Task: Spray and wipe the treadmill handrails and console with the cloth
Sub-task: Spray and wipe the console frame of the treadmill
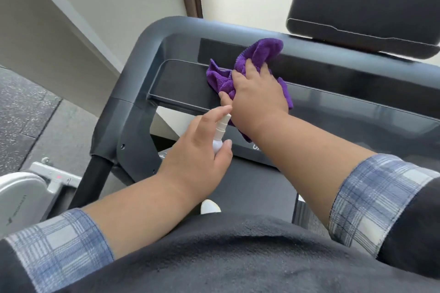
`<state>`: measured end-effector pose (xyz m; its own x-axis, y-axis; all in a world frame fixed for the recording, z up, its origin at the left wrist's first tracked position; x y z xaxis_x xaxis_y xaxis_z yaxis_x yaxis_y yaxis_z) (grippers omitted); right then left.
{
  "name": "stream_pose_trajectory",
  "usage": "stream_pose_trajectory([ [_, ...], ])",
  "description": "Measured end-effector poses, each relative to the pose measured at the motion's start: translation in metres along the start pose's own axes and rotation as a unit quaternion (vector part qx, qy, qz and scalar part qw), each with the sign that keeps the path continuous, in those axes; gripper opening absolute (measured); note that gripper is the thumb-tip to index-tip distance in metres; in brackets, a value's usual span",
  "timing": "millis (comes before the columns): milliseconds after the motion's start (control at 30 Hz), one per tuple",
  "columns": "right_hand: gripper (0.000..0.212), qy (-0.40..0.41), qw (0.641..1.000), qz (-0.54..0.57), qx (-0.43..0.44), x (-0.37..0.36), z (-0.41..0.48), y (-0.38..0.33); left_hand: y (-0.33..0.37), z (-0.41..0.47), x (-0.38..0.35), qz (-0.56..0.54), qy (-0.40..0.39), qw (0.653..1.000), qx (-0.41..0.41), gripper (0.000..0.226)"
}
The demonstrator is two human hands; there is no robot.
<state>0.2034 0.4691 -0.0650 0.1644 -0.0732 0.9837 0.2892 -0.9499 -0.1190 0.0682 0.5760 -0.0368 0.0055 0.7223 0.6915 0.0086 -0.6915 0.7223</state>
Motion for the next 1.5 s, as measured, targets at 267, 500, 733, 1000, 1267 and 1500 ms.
stream_pose_trajectory([
  [267, 0.063, -0.002, 0.996, -0.009, 0.092, -0.008, 0.046, -0.105, -0.039, -0.021, 0.043, 0.021, 0.038, 0.998, 0.042, 0.061],
  [500, 0.063, -0.001, 0.989, -0.018, 0.146, -0.01, 0.059, -0.129, -0.042, -0.026, 0.044, 0.009, 0.036, 0.998, 0.052, 0.06],
  [733, 0.056, 0.019, 0.993, 0.008, 0.117, -0.003, 0.03, -0.056, -0.001, -0.003, 0.011, -0.003, 0.028, 1.0, 0.009, 0.062],
  [1000, 0.043, 0.031, 0.999, 0.031, 0.024, 0.004, -0.029, 0.077, 0.074, 0.018, -0.06, -0.004, -0.039, 0.997, -0.071, 0.059],
  [1267, 0.056, 0.051, 0.993, 0.032, -0.104, 0.018, -0.109, 0.221, 0.152, 0.018, -0.125, 0.009, -0.101, 0.989, -0.111, 0.061],
  [1500, 0.048, 0.064, 0.98, 0.04, -0.186, 0.023, -0.155, 0.321, 0.209, 0.011, -0.163, 0.026, -0.131, 0.983, -0.123, 0.057],
])
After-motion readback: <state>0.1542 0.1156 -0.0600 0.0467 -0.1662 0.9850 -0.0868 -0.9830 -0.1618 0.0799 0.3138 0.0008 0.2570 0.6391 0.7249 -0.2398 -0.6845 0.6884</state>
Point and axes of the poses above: each hand's wrist, its own z-axis towards the middle knuckle, its own x-axis out of the back of the hand, y = z × x, the point moved 4 cm from there along z, towards the middle knuckle, and after that the axes turned 1 degree about -x, right-handed, at the moved point
